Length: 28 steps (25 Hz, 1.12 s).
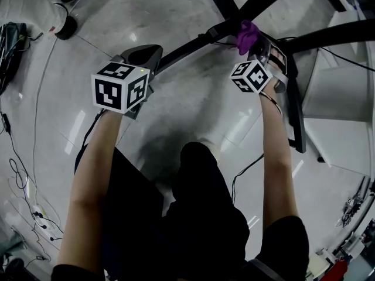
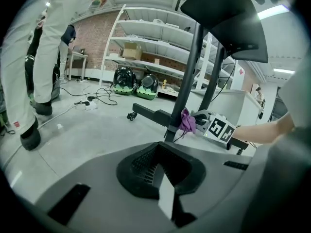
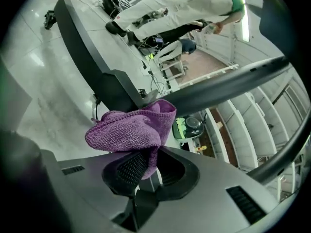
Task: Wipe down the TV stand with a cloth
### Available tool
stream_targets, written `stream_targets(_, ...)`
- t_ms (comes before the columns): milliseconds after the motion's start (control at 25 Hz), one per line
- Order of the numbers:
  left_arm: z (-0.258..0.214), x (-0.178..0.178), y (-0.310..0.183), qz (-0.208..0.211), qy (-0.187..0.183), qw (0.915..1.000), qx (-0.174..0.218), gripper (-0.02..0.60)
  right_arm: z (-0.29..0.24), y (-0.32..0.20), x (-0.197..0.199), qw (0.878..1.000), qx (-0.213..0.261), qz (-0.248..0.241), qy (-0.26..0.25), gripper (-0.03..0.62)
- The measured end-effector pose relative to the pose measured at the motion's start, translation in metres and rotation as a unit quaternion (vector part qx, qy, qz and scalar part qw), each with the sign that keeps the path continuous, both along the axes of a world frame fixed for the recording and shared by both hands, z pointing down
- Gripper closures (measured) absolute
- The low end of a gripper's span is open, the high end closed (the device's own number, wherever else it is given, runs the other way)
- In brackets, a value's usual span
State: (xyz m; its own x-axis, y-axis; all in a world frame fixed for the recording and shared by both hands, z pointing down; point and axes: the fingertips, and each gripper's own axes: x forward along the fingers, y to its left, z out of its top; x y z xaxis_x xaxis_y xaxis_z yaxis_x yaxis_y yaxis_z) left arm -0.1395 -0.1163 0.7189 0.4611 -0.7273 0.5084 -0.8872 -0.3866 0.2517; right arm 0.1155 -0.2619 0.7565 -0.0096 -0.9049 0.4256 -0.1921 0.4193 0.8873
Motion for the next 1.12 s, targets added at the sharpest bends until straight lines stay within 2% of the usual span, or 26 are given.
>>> stream_targets(120,0.0,0.004,-0.001,0.004,0.0,1.0,0.0,0.575,0.0,-0.012,0.009,1.0,-0.005,0.016,-0.015,0.525)
stream_targets(560,0.008,0.004,-0.004,0.003,0.001,1.0,-0.006,0.575,-0.006,-0.047,0.012,0.998,-0.007,0.05,-0.021,0.525)
stream_targets(960,0.012,0.011,-0.001,0.016,0.004,0.9998,-0.009,0.575,0.002,-0.058,0.012,0.996,-0.016,0.031,0.08,0.525)
stream_targets(1120,0.011,0.024,-0.002,0.026,0.011,0.9996,-0.007,0.575,0.002,-0.053,0.016,0.995,-0.021,0.03,0.094,0.526)
